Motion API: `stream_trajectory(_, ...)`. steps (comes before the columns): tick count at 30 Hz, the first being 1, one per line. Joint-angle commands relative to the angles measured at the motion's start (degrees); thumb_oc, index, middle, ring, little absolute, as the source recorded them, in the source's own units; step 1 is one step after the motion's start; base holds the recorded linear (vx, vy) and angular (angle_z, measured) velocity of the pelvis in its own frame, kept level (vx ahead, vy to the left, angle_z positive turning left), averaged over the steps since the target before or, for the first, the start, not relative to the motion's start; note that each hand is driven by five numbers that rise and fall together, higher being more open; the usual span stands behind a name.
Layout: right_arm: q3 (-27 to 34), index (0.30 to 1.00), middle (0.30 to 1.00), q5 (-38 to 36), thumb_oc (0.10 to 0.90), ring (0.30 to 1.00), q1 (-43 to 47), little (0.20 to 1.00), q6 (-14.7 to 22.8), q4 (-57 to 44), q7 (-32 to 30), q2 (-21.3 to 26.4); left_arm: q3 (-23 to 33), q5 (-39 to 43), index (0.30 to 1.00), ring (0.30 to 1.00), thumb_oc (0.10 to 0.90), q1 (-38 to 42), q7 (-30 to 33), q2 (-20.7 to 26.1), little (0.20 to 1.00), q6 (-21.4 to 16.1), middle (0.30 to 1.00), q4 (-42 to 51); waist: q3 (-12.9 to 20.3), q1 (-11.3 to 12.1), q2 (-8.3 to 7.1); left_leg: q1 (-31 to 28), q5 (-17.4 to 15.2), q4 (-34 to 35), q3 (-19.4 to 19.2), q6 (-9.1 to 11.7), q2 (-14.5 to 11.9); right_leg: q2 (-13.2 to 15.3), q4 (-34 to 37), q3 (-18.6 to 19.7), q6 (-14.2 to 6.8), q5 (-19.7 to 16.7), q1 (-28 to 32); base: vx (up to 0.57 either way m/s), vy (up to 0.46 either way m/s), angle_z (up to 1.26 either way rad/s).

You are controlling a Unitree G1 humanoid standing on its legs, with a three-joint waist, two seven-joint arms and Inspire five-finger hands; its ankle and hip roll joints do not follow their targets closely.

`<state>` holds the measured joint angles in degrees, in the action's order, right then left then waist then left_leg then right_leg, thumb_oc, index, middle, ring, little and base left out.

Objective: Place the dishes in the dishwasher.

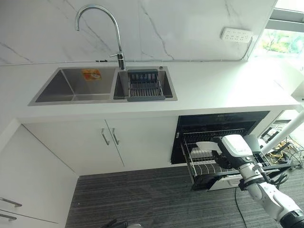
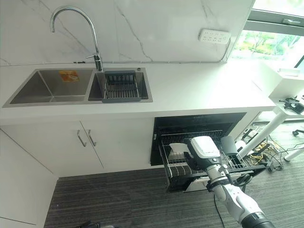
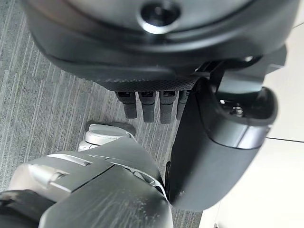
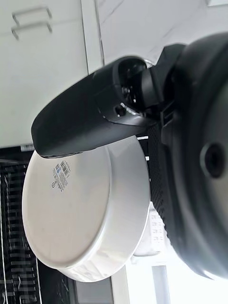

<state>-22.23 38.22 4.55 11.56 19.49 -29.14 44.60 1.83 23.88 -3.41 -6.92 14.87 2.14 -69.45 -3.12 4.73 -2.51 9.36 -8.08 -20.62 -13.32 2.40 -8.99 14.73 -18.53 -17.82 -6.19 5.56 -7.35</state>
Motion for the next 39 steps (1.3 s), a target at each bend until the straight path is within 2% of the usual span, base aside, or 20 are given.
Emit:
stream_trajectory(1,1.8,0.3,0.3,2.7,0.4,0.3,10.6,0.3,-1.6,1.7,-9.1,-2.0,-2.4,-3.8,0.9,0.9,0.8,-4.1,0.7,2.2,0.9,2.4,0.9,-2.3,-0.5,1.2,0.11,-3.2,-2.6,3.4,6.3,1.8,-1.3,0.4,1.3,1.3,-3.0,1.0,1.4,0.02,0.004,0.09)
stream_trajectory(5,-1.7,0.3,0.3,2.6,0.4,0.3,15.8,0.3,-6.0,11.4,-10.1,-3.8,-2.8,-3.5,0.9,0.9,0.8,-4.6,0.2,3.3,0.9,3.8,0.9,-1.4,-1.1,3.5,0.95,-2.5,-2.0,3.4,7.9,1.8,-0.7,1.0,1.3,-0.4,-3.0,1.0,1.9,0.0,-0.011,0.17)
stream_trajectory(7,-2.8,0.3,0.3,1.7,0.4,0.3,18.4,0.3,-7.5,14.3,-9.2,-3.5,-3.1,-3.1,0.9,0.9,0.8,-4.7,0.3,3.6,0.9,4.2,0.9,-1.3,-1.4,4.0,1.38,-2.2,-1.8,3.4,8.2,1.9,-0.6,1.1,1.3,-0.6,-2.9,1.0,1.9,-0.01,-0.015,0.27)
stream_trajectory(11,-6.3,0.3,0.3,1.1,0.4,0.3,26.1,0.3,-9.3,23.7,-8.4,-4.1,-4.6,-2.1,0.9,0.9,0.8,-4.0,-0.4,4.2,0.9,4.4,0.9,-1.4,-2.3,5.4,2.37,-1.3,-0.9,3.4,9.2,2.1,-0.4,0.8,1.3,-1.0,-2.5,1.1,1.9,0.01,-0.029,0.08)
stream_trajectory(13,-6.8,0.3,0.3,1.8,0.4,0.3,28.1,0.3,-8.8,27.3,-9.0,-3.8,-5.2,-1.9,0.9,0.9,0.8,-4.0,-0.4,4.0,0.9,4.0,0.9,-1.4,-2.6,6.0,2.76,-0.7,-0.4,3.4,9.5,2.3,-0.4,0.7,1.3,-1.1,-2.3,1.2,1.6,0.01,-0.007,0.02)
stream_trajectory(15,-7.1,0.3,0.3,1.7,0.4,0.3,31.5,0.3,-8.8,32.0,-11.8,-3.0,-6.3,-0.6,0.9,0.9,0.8,-2.8,-0.3,3.8,0.9,3.6,0.9,-1.3,-3.4,6.4,3.39,0.7,0.4,3.4,10.1,2.3,-0.2,0.5,1.3,-1.0,-2.0,0.9,0.8,-0.08,0.003,0.03)
stream_trajectory(16,-7.4,0.3,0.3,1.9,0.4,0.3,32.7,0.3,-9.7,34.1,-13.7,-3.1,-6.9,0.2,0.9,0.9,0.8,-2.4,0.2,3.6,0.9,3.0,0.9,-1.2,-4.1,6.6,3.69,1.3,0.8,3.4,10.5,2.2,0.0,0.3,1.3,-0.8,-1.9,0.8,0.3,-0.13,-0.001,0.05)
stream_trajectory(19,-7.5,0.3,0.3,1.6,0.4,0.3,34.3,0.3,-12.5,38.8,-20.9,-3.2,-7.8,1.4,0.9,0.9,0.8,-1.7,4.5,3.2,0.9,-2.9,0.9,-0.5,-5.5,7.2,4.29,2.7,1.7,3.4,11.0,1.9,0.3,0.1,1.3,-0.7,-1.7,0.5,-0.6,-0.08,-0.008,0.03)
stream_trajectory(22,-7.5,0.3,0.3,2.8,0.4,0.3,35.0,0.3,-14.5,41.3,-26.8,-3.9,-8.7,2.2,0.9,0.9,0.8,-1.1,7.7,3.1,0.9,-7.2,0.9,0.5,-6.6,7.5,4.99,3.5,2.3,3.4,11.3,1.9,0.6,0.2,1.3,-0.6,-1.7,0.2,-1.0,-0.05,0.009,-0.01)
stream_trajectory(25,-7.9,0.3,0.3,3.1,0.4,0.3,36.0,0.3,-15.6,42.3,-29.6,-3.9,-9.3,2.9,0.9,0.9,0.8,-0.5,9.1,3.3,0.9,-9.6,0.9,1.0,-7.5,7.7,5.46,4.2,2.6,3.4,11.4,1.9,0.7,0.3,1.3,-0.7,-1.7,0.0,-1.6,-0.07,0.008,0.0)
stream_trajectory(30,-9.1,0.3,0.3,0.5,0.4,0.3,40.3,0.3,-18.8,45.1,-35.3,-2.8,-10.8,4.6,0.9,0.9,0.8,1.7,12.7,4.0,0.9,-14.5,0.9,4.0,-11.5,8.3,6.95,7.3,3.5,3.4,11.8,1.6,1.4,0.8,1.3,-0.7,-1.6,-0.9,-4.4,-0.14,-0.009,0.02)
stream_trajectory(34,-10.5,0.3,0.3,-1.3,0.4,0.3,45.2,0.3,-21.4,46.4,-40.2,-1.3,-11.8,5.8,0.9,0.9,0.8,3.3,15.0,4.8,0.9,-17.0,0.9,5.9,-14.2,8.7,7.96,10.2,4.1,3.4,12.0,1.5,1.8,1.0,1.3,-0.5,-1.5,-1.6,-7.2,-0.13,-0.034,0.0)
stream_trajectory(36,-11.3,0.3,0.3,-3.0,0.4,0.3,48.5,0.3,-22.4,47.5,-41.1,-0.3,-12.3,7.9,0.9,0.9,0.8,3.8,14.6,4.8,0.9,-18.3,0.9,7.2,-15.4,9.0,8.58,12.3,4.3,3.4,12.2,1.5,2.2,1.1,1.3,-0.5,-1.6,-2.0,-9.3,-0.12,-0.046,0.02)
stream_trajectory(39,-12.2,0.3,0.3,-6.1,0.4,0.3,50.9,0.3,-20.7,48.9,-37.9,-0.3,-12.6,9.1,0.9,0.9,0.8,3.9,14.2,4.7,0.9,-18.2,0.9,8.1,-16.4,9.2,9.15,14.0,4.5,3.4,12.3,1.4,2.7,1.2,1.3,-0.3,-1.5,-2.4,-11.2,-0.05,-0.012,0.04)
